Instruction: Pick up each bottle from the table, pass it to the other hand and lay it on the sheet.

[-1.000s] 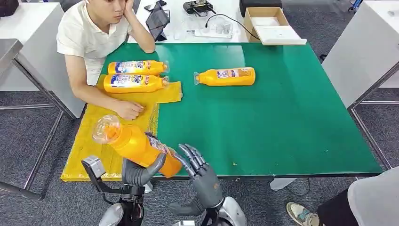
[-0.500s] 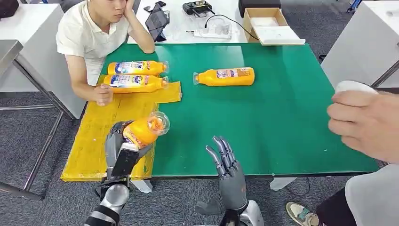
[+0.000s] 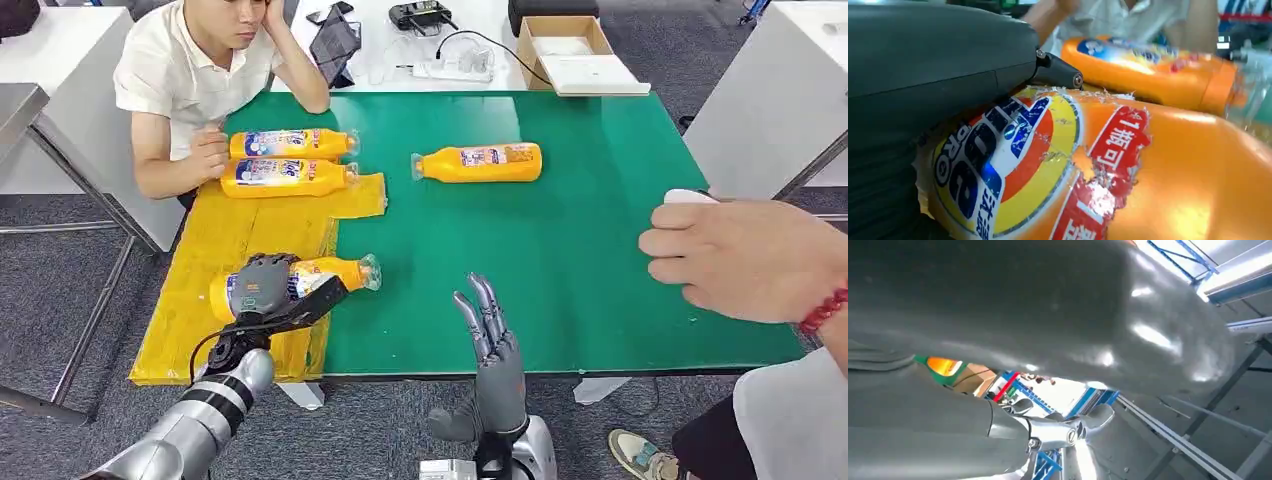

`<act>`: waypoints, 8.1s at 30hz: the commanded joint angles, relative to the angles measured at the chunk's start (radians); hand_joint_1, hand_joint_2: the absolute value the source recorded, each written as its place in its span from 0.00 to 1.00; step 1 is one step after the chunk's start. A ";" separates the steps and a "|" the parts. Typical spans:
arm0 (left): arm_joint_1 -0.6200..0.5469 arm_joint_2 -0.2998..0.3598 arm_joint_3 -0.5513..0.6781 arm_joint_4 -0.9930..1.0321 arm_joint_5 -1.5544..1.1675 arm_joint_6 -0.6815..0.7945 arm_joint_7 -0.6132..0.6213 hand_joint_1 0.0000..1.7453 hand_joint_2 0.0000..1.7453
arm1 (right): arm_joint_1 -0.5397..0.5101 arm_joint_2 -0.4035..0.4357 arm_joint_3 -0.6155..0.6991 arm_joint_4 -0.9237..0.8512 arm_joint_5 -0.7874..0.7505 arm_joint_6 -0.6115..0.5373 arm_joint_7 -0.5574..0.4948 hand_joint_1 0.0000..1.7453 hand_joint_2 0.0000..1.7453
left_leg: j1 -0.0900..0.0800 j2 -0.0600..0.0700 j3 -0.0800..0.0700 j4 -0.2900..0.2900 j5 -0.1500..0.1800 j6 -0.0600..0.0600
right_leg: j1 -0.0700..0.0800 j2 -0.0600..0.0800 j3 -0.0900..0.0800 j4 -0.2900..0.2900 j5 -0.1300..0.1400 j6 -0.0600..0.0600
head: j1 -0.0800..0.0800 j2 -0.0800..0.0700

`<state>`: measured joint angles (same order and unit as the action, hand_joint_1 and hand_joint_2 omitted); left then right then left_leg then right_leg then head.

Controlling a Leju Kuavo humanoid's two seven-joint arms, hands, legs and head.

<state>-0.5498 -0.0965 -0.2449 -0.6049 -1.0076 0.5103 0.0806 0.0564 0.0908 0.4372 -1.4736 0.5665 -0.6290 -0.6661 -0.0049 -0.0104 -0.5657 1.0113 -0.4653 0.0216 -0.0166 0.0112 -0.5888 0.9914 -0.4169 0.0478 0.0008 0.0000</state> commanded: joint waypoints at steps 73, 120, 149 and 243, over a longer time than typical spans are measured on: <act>0.576 -0.067 -0.049 -0.964 0.930 -0.023 -0.661 0.00 1.00 | -0.418 -0.221 -0.301 0.842 0.486 0.157 0.493 0.00 1.00 | -0.001 -0.003 0.002 -0.001 0.000 -0.001 | 0.000 -0.003 0.003 -0.002 0.000 -0.001 | 0.000 0.000; 0.503 -0.060 -0.107 -0.902 1.010 -0.117 -0.613 0.00 1.00 | -0.565 -0.172 -0.155 1.109 0.438 0.515 0.595 0.94 1.00 | 0.001 0.000 0.015 -0.002 0.001 -0.002 | 0.002 -0.002 0.014 -0.005 0.004 -0.003 | 0.000 0.000; 0.570 -0.075 -0.166 -0.895 1.276 -0.249 -0.502 0.00 1.00 | -0.198 -0.063 -0.072 0.267 -0.153 0.397 0.139 0.98 1.00 | 0.002 0.001 0.001 -0.001 0.001 -0.002 | 0.002 0.001 0.001 -0.002 0.003 -0.002 | 0.000 0.000; 0.165 0.017 -0.044 -0.354 0.640 -0.074 -0.400 1.00 1.00 | -0.223 -0.045 0.386 0.234 0.041 0.283 -0.032 0.00 0.00 | 0.001 -0.002 -0.002 -0.001 0.003 -0.002 | 0.002 -0.003 -0.001 -0.002 0.003 -0.002 | 0.000 0.000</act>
<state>-0.2376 -0.1240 -0.2319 -1.1731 -0.1038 0.3216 -0.3629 -0.1516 0.0584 0.8064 -1.2696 0.6073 -0.3647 -0.6657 -0.0043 -0.0108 -0.5691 1.0113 -0.4624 0.0203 -0.0158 0.0114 -0.5927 0.9908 -0.4135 0.0470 0.0007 0.0000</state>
